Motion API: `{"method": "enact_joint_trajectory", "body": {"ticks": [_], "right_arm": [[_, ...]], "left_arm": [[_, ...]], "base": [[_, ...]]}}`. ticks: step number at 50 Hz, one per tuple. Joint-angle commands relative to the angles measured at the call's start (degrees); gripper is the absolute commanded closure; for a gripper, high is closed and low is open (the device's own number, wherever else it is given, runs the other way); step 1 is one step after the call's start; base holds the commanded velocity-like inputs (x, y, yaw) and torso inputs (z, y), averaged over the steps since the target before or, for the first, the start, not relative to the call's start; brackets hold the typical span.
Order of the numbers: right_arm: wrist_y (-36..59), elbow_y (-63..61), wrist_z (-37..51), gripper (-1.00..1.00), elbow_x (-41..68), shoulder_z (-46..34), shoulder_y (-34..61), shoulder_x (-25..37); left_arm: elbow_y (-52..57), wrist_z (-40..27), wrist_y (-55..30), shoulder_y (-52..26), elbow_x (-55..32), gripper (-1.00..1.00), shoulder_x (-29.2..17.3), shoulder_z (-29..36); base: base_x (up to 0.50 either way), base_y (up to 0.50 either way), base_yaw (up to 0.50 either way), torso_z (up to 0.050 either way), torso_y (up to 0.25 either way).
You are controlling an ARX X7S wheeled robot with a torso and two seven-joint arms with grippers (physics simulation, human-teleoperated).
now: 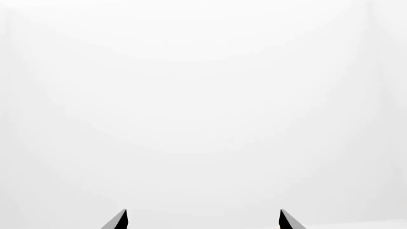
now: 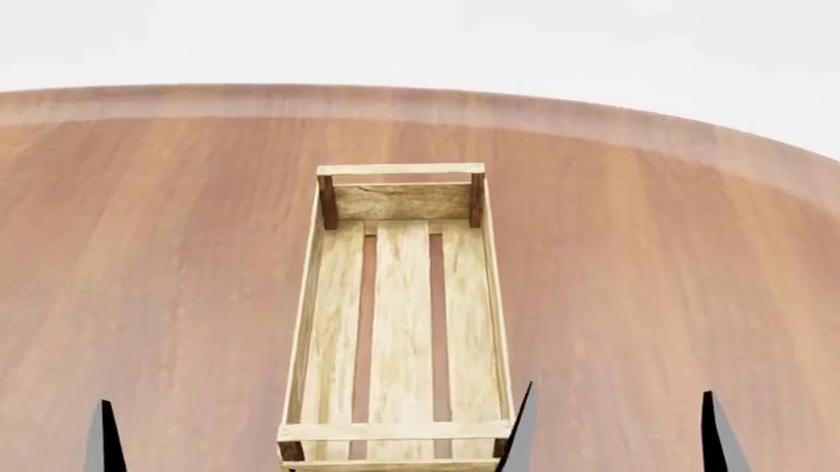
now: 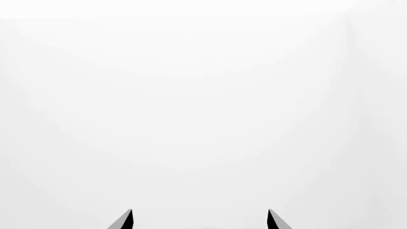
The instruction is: Stack the right bowl on the left bowl and place them in the tray.
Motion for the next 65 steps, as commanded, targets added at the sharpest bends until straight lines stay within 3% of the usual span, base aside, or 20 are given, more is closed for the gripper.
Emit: {"method": "enact_joint_trajectory", "body": {"ticks": [1, 21, 39, 65], "right_arm": [[-0.2, 0.3, -1.1, -1.0, 1.0, 1.4, 0.2, -0.7], [1.3, 0.0, -0.3, -1.0, -0.6, 0.5, 0.4, -0.3], [0.0, 0.6, 0.6, -1.0, -1.0, 0.4, 0.2, 0.0], [-0.5, 1.3, 1.3, -1.0, -1.7, -0.5, 0.2, 0.5]], "left_arm": [[0.5, 1.0, 0.3, 0.2, 0.9, -1.0, 0.8, -1.2], [0.7, 0.5, -0.1, -0.1, 0.7, -1.0, 0.3, -0.9], [1.1, -0.5, -4.9, -0.6, 1.0, -1.0, 0.4, -0.8], [0.7, -1.4, -5.0, -0.6, 0.4, -1.0, -0.1, -0.7]], "base": [[0.5, 0.0, 0.0, 0.0, 0.0], [0.5, 0.0, 0.0, 0.0, 0.001], [0.01, 0.0, 0.0, 0.0, -0.005], [0.0, 0.0, 0.0, 0.016, -0.247]]}}
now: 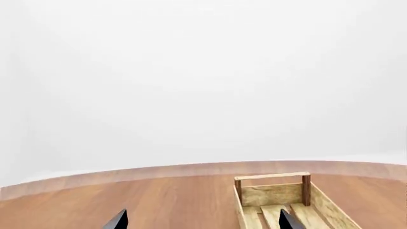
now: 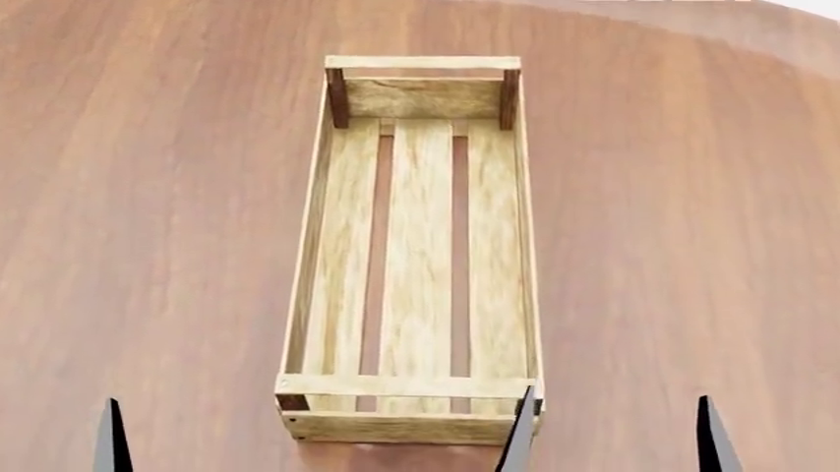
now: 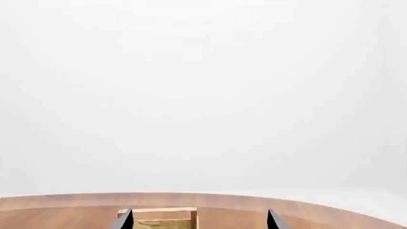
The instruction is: Stack the right bowl on the left bowl and place them in the tray.
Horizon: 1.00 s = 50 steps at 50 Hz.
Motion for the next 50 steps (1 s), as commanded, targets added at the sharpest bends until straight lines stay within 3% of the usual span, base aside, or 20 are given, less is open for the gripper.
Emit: {"method": "enact_joint_trajectory", "body": {"ticks": [1, 10, 33, 41, 46, 50], "right_arm": [[-0.5, 0.7, -1.0, -1.0, -1.4, 1.0, 0.1, -0.8], [-0.4, 0.6, -0.7, -1.0, -1.5, 0.7, 0.0, -0.7], [0.2, 0.1, -0.1, -1.0, -1.4, 0.3, 0.4, -0.1], [0.4, 0.3, 0.2, -1.0, -1.1, 0.5, 0.5, 0.1], [0.2, 0.7, 0.4, -1.0, -1.3, 0.2, 0.3, 0.1], [0.0, 1.3, 0.5, -1.0, -1.2, 0.2, 0.5, 0.1]], "left_arm": [[0.5, 0.9, 0.3, 0.3, 0.6, -1.0, 0.9, -1.4], [0.4, 0.5, 0.7, 0.3, 0.2, -1.0, 0.7, -1.5], [1.1, -0.4, -0.7, 0.4, -1.2, -1.0, -0.4, -3.2], [-0.1, -0.2, -3.4, 1.2, -5.5, -1.0, -1.4, -5.6], [-2.6, 0.3, -3.9, 3.9, -13.8, -1.0, -2.9, -11.6], [-2.7, 0.6, -4.5, 5.0, -15.0, -1.0, -4.3, -13.3]], "base": [[0.0, 0.0, 0.0, 0.017, -0.25], [0.0, 0.0, 0.0, 0.017, -0.25], [0.0, 0.0, 0.0, 0.003, -0.014], [0.0, 0.0, 0.0, 0.0, 0.0], [0.0, 0.0, 0.0, 0.0, 0.0], [0.0, 0.0, 0.0, 0.0, 0.0]]}}
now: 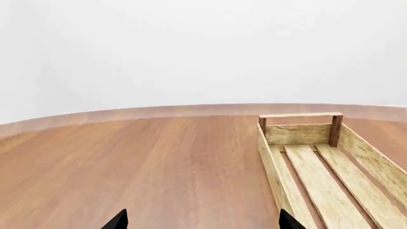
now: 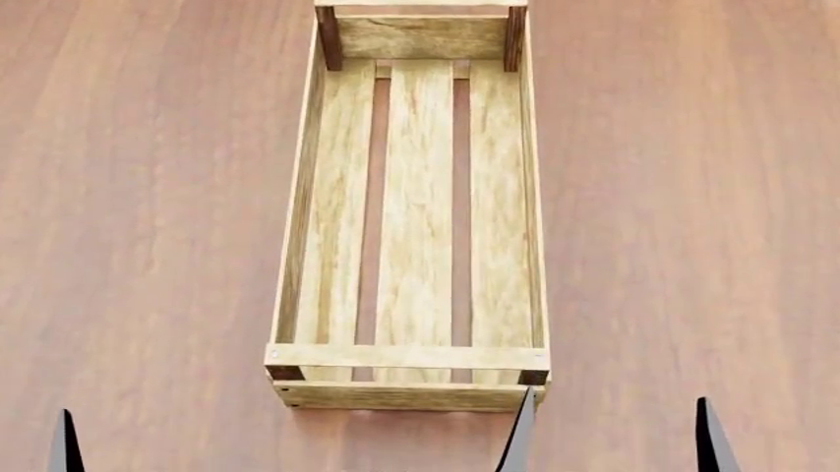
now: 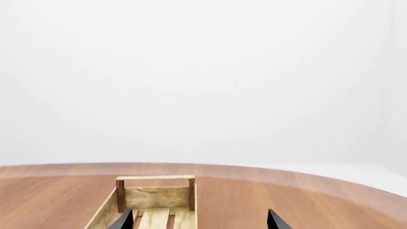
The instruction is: Stack the right bowl on the left bowl and place them in the tray.
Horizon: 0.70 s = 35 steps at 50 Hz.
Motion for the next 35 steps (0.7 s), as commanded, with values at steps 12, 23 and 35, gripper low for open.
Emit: {"method": "enact_joint_trajectory", "body": {"ticks": [12, 23, 35], "right_arm": [[-0.4, 1.5, -0.7, -1.0, -1.4, 0.7, 0.1, -0.8], [0.0, 1.2, -0.4, -1.0, -1.5, 0.2, 0.2, -0.6], [0.4, 1.0, -0.2, -1.0, -1.4, 0.1, 0.4, -0.4]], "left_arm": [[-2.3, 4.1, -5.3, 3.9, -12.7, -1.0, -5.2, -10.5], [-2.2, 3.9, -10.3, 1.9, -17.6, -1.0, -6.7, -11.5], [-2.9, 4.6, -13.0, 0.7, -24.4, -1.0, -7.3, -13.8]], "base": [[0.0, 0.0, 0.0, 0.0, 0.0], [0.0, 0.0, 0.0, 0.0, 0.0], [0.0, 0.0, 0.0, 0.0, 0.0]]}}
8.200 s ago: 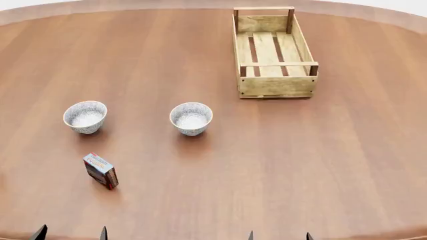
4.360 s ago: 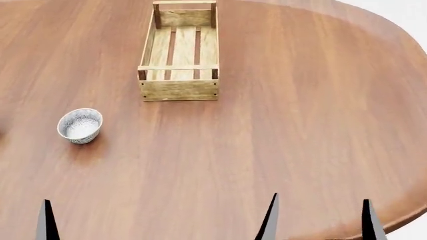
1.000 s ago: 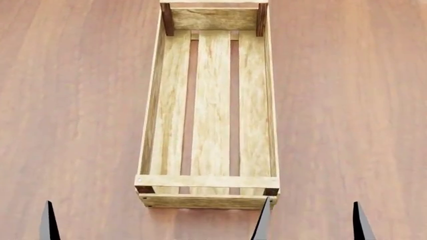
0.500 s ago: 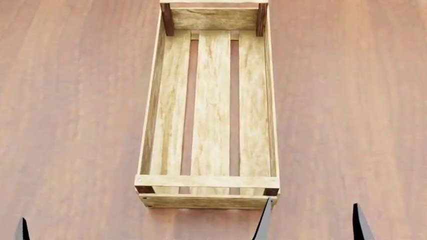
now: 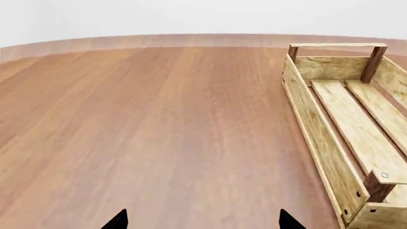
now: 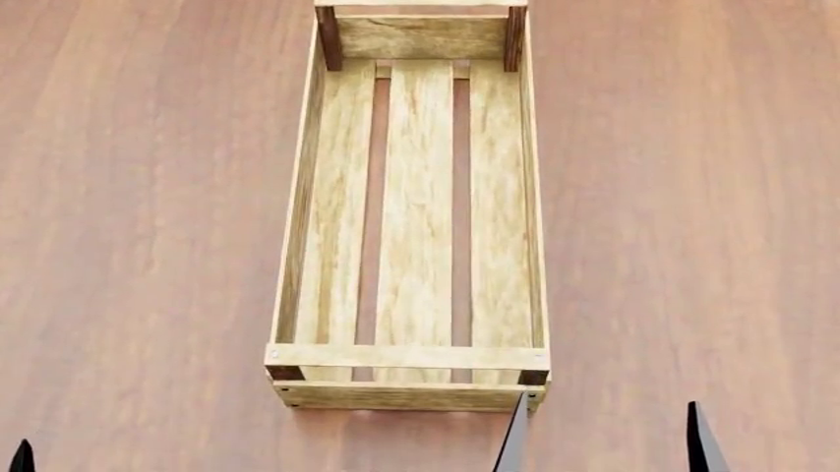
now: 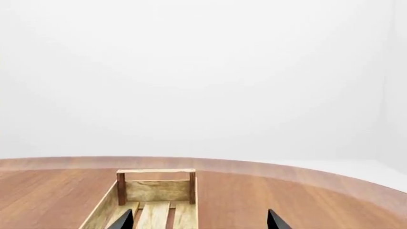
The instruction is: Stack the right bowl on the left bowl and place them in the tray.
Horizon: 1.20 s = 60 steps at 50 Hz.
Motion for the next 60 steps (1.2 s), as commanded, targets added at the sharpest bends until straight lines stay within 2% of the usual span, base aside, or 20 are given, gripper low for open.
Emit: {"method": "enact_joint_trajectory", "body": {"ticks": [1, 7, 12, 32, 44, 60], "right_arm": [[0.3, 0.1, -1.1, -1.0, -1.1, 1.1, 0.3, -0.9], [0.7, -0.3, -1.0, -1.0, -1.2, 0.8, 0.4, -0.7], [1.0, -0.5, -0.9, -1.0, -1.2, 0.7, 0.4, -0.6], [1.0, -0.4, -0.4, -1.0, -1.3, 0.3, 0.4, -0.2], [0.9, -0.4, -0.2, -1.0, -1.2, 0.1, 0.4, 0.1], [1.0, -0.2, 0.4, -1.0, -0.3, 0.4, 0.2, 0.4]], "left_arm": [[-0.5, 2.0, -2.8, -0.9, -6.2, -1.0, 0.4, -3.7], [-0.5, 1.6, -4.9, -1.9, -9.7, -1.0, 0.0, -4.6], [-1.6, 0.6, -6.9, -2.6, -15.9, -1.0, 0.7, -6.9], [-1.2, -1.4, -11.0, -1.7, -27.3, -1.0, 0.5, -9.6], [-1.4, -1.3, -13.0, -1.1, -30.1, -1.0, -0.1, -8.6], [-0.6, -4.2, -14.6, 1.0, -32.4, -1.0, 0.0, -8.9]], "base": [[0.0, 0.0, 0.0, 0.0, 0.0], [0.0, 0.0, 0.0, 0.0, 0.0], [0.0, 0.0, 0.0, 0.0, 0.0], [0.0, 0.0, 0.0, 0.0, 0.0], [0.0, 0.0, 0.0, 0.0, 0.0], [0.0, 0.0, 0.0, 0.0, 0.0]]}}
